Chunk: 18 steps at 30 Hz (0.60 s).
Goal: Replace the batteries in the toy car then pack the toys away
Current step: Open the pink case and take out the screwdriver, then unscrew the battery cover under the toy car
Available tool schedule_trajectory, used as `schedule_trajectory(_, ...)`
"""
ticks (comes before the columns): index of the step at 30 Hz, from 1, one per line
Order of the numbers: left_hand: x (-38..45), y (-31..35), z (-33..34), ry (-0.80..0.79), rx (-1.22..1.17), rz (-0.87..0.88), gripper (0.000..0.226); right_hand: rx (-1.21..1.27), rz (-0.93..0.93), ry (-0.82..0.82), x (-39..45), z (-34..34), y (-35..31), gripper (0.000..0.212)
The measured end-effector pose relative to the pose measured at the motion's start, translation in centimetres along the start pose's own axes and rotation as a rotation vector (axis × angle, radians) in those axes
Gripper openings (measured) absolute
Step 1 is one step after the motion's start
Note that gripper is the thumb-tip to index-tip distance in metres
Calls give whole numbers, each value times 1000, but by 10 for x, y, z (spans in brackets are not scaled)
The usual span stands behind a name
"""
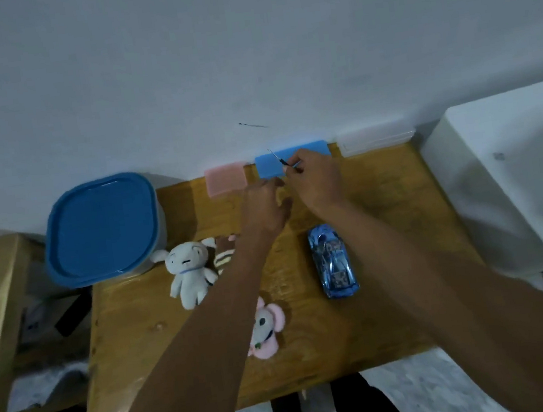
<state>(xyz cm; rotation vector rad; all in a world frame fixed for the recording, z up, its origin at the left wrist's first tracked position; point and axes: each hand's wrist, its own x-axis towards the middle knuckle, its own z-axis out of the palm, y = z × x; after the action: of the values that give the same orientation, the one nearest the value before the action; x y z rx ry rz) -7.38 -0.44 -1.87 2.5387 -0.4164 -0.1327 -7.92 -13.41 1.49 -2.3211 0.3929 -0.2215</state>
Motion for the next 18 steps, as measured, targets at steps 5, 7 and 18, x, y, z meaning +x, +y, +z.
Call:
schedule_trajectory(5, -38, 51, 43, -152, -39, -8, 50, 75, 123, 57, -33, -37, 28, 7)
schedule_trajectory(7, -52, 68, 62, -217, -19, -116, 63, 82, 144, 103, -47, -49, 43, 6)
schedule_trajectory(18, -90, 103, 117, -407, 313, -295, 117, 70, 251, 178, -84, -82, 95, 10)
